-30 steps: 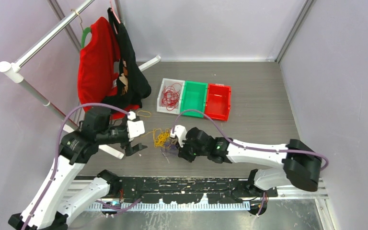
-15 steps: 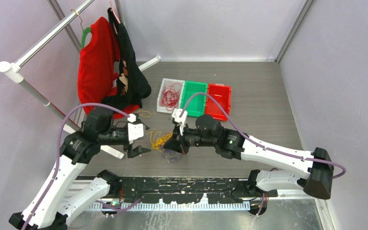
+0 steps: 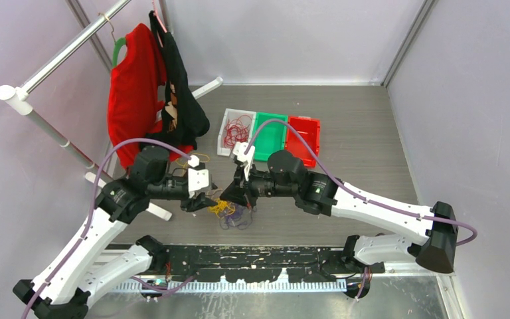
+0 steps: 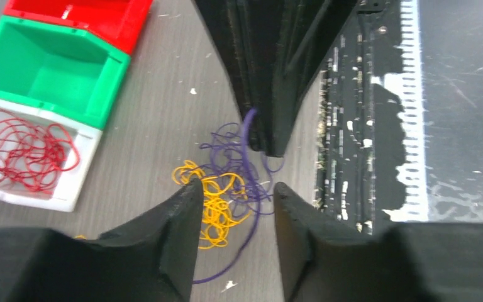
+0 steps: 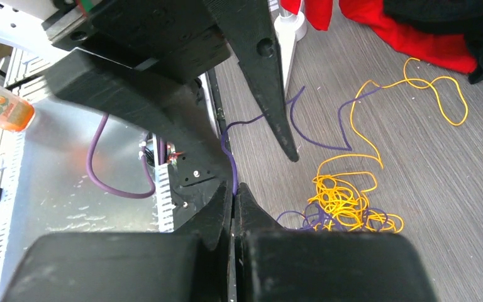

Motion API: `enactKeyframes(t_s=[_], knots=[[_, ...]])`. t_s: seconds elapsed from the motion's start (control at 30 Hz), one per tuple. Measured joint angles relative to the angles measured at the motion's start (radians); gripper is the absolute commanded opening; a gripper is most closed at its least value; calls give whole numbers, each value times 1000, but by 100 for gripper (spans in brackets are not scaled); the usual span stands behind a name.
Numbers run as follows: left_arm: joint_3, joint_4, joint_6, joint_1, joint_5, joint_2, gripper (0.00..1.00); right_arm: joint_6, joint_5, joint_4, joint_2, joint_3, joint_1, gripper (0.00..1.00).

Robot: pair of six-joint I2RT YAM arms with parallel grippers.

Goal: Untangle the cables
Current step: Untie the cable.

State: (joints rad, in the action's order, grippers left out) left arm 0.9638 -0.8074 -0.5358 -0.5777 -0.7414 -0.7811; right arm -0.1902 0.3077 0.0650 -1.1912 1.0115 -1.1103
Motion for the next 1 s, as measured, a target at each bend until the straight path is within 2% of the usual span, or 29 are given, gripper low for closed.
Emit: enactKeyframes(t_s=[0.1,0.2,0.23,0.33,0.43,0.5,0.57,0.7,1.0], knots=[[-17,60,31,-3,42,2,12,0,0,11,0,2,0,1],[-21,131,54,-3,90,0,1,0,-2,20,0,3,0,7],[-21,155,63,-3,100,-2,0,0,-5,20,0,3,0,12],[-9,208,89,-6,124,-16,0,-5,-19,17,0,3,1,40],[39,235,113,-6,151,-43,0,-10,-39,0,4,-6,0,62],[92,243,122,-5,163,-63,0,-14,-78,-43,25,-45,0,72],[167,253,134,-5,170,-86,0,-12,-129,-91,55,-100,0,76],[313,274,138,-5,172,-130,0,-2,-241,-179,85,-184,3,78],[563,286,137,-5,165,-233,0,37,-372,-285,-17,-182,9,77]])
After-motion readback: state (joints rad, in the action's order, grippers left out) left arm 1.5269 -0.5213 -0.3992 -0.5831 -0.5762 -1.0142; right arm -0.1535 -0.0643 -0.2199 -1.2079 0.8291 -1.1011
